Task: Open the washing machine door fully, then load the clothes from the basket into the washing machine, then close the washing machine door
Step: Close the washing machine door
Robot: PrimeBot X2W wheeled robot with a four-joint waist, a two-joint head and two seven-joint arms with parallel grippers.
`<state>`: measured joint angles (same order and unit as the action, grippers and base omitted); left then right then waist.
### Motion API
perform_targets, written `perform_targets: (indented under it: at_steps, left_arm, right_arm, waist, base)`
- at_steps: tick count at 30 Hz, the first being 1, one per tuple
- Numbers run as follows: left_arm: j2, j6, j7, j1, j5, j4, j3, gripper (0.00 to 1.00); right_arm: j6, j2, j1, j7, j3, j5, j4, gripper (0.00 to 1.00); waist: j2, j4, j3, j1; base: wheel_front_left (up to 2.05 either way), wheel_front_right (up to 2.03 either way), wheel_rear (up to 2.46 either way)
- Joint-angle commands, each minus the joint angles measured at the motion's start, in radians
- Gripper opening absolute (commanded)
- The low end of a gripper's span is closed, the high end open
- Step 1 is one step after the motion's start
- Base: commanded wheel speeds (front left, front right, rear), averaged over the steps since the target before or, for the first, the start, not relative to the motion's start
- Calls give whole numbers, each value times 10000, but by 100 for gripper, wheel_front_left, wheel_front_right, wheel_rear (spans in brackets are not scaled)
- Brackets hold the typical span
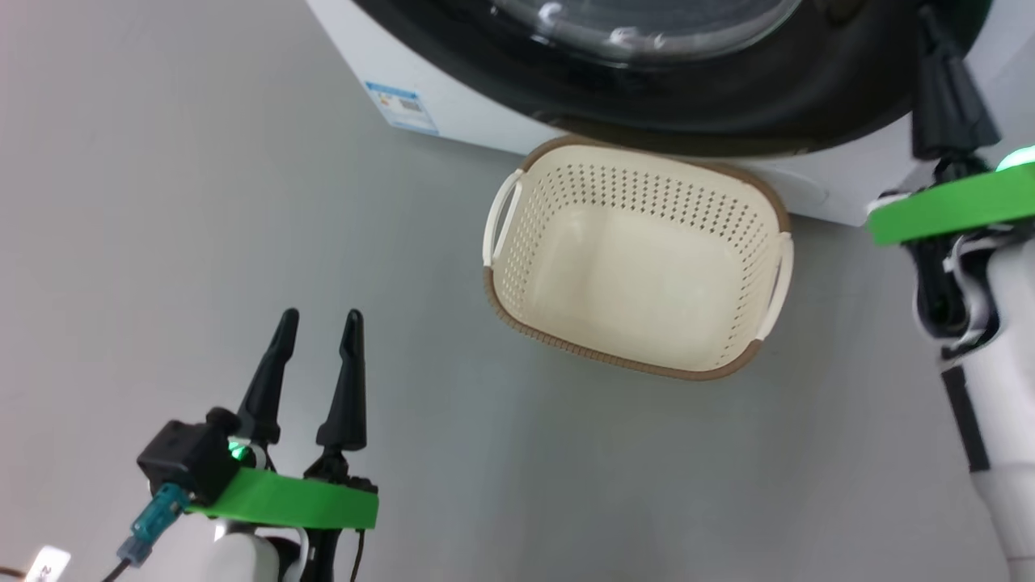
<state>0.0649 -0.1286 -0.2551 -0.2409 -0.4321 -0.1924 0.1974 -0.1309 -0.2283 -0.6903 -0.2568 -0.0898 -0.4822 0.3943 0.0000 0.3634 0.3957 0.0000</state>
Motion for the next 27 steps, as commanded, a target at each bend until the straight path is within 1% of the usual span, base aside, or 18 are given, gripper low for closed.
perform_targets:
  at_steps: [1, 8, 13, 17, 23, 24, 26, 27]
  left_arm:
    - [97, -21, -67, -326, -80, 315, -265, 100]
    - [22, -21, -67, -559, -143, 427, -214, 100]
    - [-18, -21, -67, -608, -151, 443, -212, 100]
    - [-30, -21, -67, -522, -112, 334, -302, 100]
    - [42, -21, -67, -287, 17, 11, -441, 100]
    - [65, -21, -67, -237, 35, -50, -482, 100]
    - [119, -21, -67, -131, 76, -165, -560, 100]
    - [150, -21, -67, -75, 98, -215, -600, 100]
  right_arm:
    - [2, -52, -411, -49, 87, 105, -160, 0]
    - [2, -165, -1171, -49, 688, 249, -14, 0]
    - [2, -96, -1421, -49, 1112, 443, -13, 0]
    - [2, -9, -1056, -49, 848, 431, -115, 0]
    - [2, 170, 131, -49, 305, 234, -319, 0]
    - [2, 217, 361, -49, 238, 185, -356, 9]
    - [2, 302, 843, -49, 123, 79, -456, 33]
    - [2, 359, 1090, -49, 152, 35, -513, 40]
  waist:
    - [0, 406, 447, 0]
    - [0, 624, 770, 0]
    - [0, 703, 844, 0]
    - [0, 635, 676, 0]
    - [0, 387, 158, 0]
    - [0, 332, 45, 0]
    - [0, 219, -199, 0]
    - [0, 157, -325, 0]
  base:
    - [0, 0, 0]
    - [0, 0, 0]
    - [0, 0, 0]
    - [0, 0, 0]
    - [0, 0, 0]
    - [0, 0, 0]
    - [0, 0, 0]
    - [0, 0, 0]
